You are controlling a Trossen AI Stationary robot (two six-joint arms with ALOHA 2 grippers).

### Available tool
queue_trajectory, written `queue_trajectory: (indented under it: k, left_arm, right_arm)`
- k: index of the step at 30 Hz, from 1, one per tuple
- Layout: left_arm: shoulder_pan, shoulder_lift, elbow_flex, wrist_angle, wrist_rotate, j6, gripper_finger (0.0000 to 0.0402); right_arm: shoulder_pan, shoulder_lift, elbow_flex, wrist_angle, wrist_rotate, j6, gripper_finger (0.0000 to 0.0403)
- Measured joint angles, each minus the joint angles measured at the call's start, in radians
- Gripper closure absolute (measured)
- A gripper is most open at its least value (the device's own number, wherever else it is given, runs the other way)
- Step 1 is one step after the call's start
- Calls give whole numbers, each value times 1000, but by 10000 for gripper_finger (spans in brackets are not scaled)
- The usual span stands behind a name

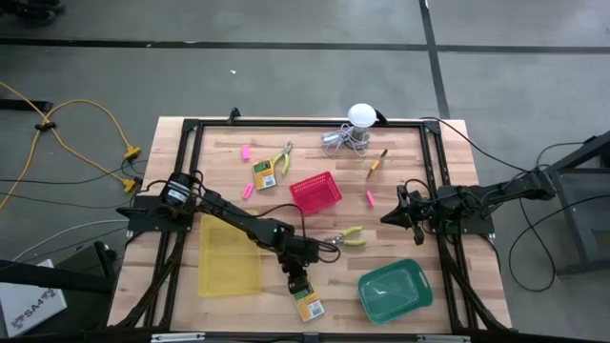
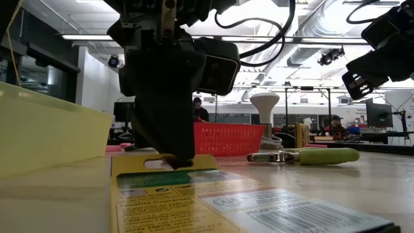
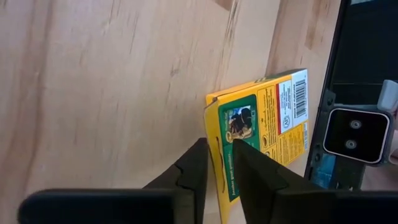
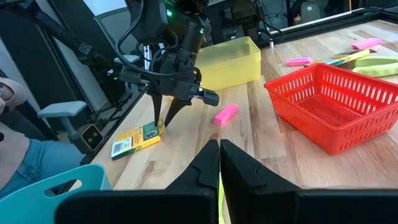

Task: Pick & Place School Supplies
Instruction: Put the yellow box of crayons into the yellow bin

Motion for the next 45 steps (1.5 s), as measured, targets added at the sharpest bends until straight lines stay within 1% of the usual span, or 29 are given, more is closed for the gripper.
queue_trajectory:
  k: [4, 11, 25, 29, 33, 38, 45]
  left_arm:
    - [0, 0, 0, 0, -3, 0, 365]
    - [1, 0, 0, 0, -5, 0, 397]
    - [1, -15, 0, 3, -5, -1, 400]
    - [1, -57, 0, 0, -3, 6, 401]
    - [1, -121, 0, -57, -19, 46, 401]
    - [-11, -218, 0, -182, -116, 92, 401]
    - [-51, -343, 0, -300, -210, 103, 401]
  right_arm:
    - [0, 0, 0, 0, 0, 0, 400]
    - [0, 0, 0, 0, 0, 0, 400]
    - [0, 0, 0, 0, 0, 0, 400]
    - [0, 0, 0, 0, 0, 0, 400]
    - [0, 0, 0, 0, 0, 0, 400]
    - [0, 0, 0, 0, 0, 0, 400]
    - [0, 0, 0, 0, 0, 0, 400]
